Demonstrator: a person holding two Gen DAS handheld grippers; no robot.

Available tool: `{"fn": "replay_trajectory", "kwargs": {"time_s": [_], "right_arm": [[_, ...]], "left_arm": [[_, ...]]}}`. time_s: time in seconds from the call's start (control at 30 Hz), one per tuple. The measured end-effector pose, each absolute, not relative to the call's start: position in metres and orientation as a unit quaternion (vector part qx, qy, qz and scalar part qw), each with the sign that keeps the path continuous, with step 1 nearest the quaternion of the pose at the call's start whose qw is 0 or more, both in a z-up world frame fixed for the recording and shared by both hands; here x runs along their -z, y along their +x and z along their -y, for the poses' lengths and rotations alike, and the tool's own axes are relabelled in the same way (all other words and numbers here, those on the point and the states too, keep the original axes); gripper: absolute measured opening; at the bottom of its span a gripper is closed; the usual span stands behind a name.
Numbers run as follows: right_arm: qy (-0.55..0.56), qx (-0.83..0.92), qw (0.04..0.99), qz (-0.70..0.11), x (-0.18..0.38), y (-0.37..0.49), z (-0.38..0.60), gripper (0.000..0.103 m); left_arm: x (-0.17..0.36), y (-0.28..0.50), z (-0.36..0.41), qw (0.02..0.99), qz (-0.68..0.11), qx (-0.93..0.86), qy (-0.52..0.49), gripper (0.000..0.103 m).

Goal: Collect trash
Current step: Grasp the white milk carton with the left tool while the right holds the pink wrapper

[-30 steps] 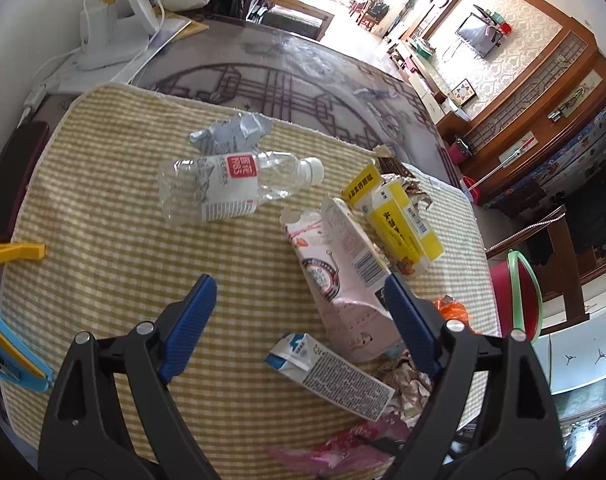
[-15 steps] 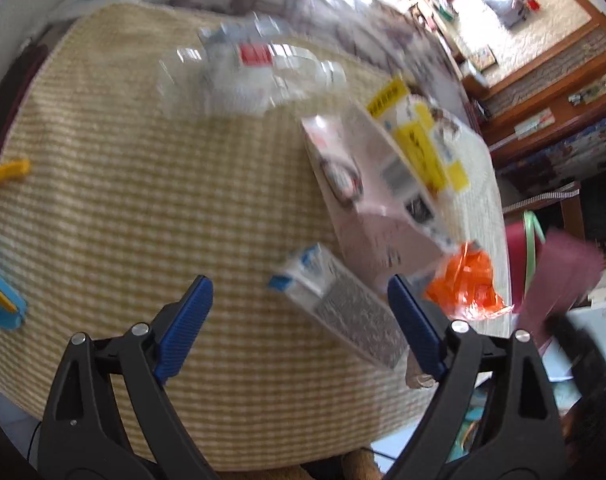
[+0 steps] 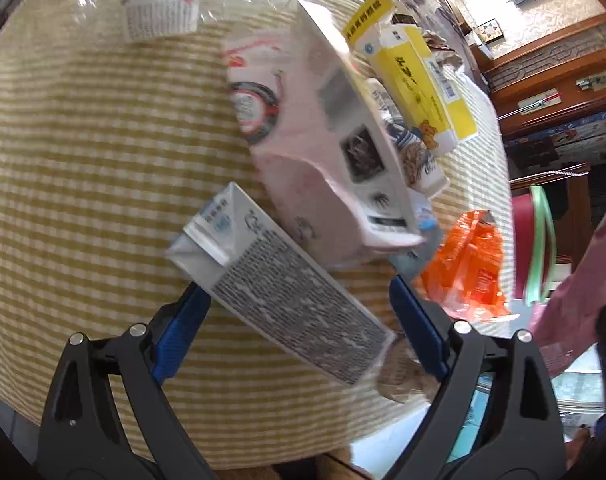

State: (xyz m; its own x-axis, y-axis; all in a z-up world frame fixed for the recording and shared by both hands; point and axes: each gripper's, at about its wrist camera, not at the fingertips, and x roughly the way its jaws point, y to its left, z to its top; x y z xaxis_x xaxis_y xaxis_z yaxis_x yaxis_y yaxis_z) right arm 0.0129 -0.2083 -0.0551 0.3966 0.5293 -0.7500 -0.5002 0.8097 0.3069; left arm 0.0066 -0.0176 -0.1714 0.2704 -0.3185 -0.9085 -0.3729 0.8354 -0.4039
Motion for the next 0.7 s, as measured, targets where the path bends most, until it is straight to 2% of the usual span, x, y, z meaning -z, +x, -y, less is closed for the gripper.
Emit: {"fn": "replay_trajectory", "kwargs": {"time_s": [0.07, 0.2, 0.27, 0.3, 0.4, 0.47, 0.63, 0.67, 0.7], "right_arm": [[0.018, -0.307, 0.835, -0.456, 0.056, 0.012, 0.208, 0.018], [0.023, -0.305, 0.835, -0.458, 0.058, 0.013, 0.209, 0.018], [0.024, -0.305, 0.834, -0.459, 0.059, 0.013, 0.208, 0.018], [0.024, -0.305, 0.834, -0.459, 0.059, 0.013, 0.207, 0.018], [0.025, -0.308, 0.834, -0.458, 0.059, 0.013, 0.205, 0.018], [0.025, -0.310, 0.833, -0.458, 0.059, 0.012, 0.203, 0.018], [0.024, -0.318, 0.827, -0.463, 0.063, 0.012, 0.195, 0.018], [0.024, -0.319, 0.826, -0.463, 0.063, 0.012, 0.194, 0.018], [0.024, -0.321, 0.826, -0.464, 0.064, 0.012, 0.193, 0.018]], "left_arm": [[0.174, 0.007, 0.023, 0.746, -0.610, -0.012, -0.266, 0.088], [0.179, 0.005, 0.025, 0.740, -0.614, -0.008, -0.274, 0.076], [0.174, 0.005, 0.022, 0.746, -0.610, 0.001, -0.268, 0.061], [0.171, 0.005, 0.020, 0.751, -0.608, 0.006, -0.257, 0.058], [0.161, 0.006, 0.009, 0.763, -0.601, 0.005, -0.237, 0.042], [0.153, 0.007, -0.004, 0.776, -0.589, -0.010, -0.225, 0.038], [0.151, 0.012, -0.024, 0.782, -0.582, -0.031, -0.221, 0.038], [0.152, 0.011, -0.026, 0.782, -0.582, -0.035, -0.221, 0.040], [0.153, 0.010, -0.029, 0.782, -0.581, -0.041, -0.219, 0.048]]}}
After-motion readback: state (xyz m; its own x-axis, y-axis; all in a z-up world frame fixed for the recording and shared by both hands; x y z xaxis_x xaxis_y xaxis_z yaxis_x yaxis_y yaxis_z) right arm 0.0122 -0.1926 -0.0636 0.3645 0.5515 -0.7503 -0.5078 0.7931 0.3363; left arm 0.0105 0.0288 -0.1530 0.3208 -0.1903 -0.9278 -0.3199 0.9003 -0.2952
